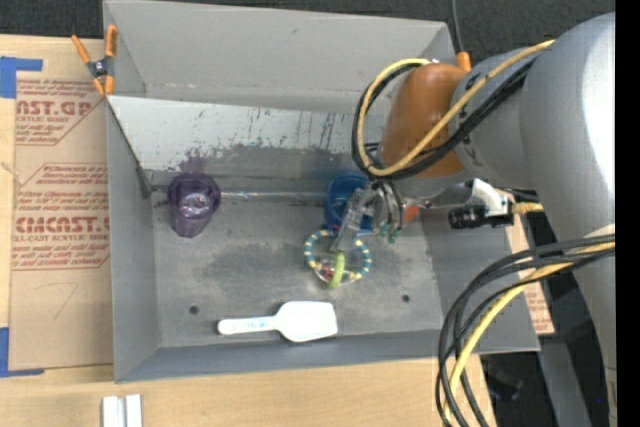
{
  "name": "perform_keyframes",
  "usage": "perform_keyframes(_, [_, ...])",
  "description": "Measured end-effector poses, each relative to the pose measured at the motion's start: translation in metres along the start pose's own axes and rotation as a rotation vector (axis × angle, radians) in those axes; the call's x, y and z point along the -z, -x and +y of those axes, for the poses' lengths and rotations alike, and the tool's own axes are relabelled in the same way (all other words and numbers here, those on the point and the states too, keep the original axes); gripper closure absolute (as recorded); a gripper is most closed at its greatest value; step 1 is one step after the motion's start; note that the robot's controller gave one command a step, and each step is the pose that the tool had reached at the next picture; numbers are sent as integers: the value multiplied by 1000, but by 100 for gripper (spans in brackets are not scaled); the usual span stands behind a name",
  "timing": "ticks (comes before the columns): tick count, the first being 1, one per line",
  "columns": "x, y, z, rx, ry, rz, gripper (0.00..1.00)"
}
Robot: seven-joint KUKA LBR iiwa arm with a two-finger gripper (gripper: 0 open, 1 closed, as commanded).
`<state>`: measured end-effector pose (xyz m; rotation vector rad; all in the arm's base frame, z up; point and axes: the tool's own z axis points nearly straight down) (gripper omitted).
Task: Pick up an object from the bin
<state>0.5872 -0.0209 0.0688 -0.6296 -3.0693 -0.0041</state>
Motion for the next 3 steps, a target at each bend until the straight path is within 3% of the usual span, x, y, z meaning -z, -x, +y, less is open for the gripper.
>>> perform_keyframes(3, [18, -1, -1, -1, -1, 0, 100])
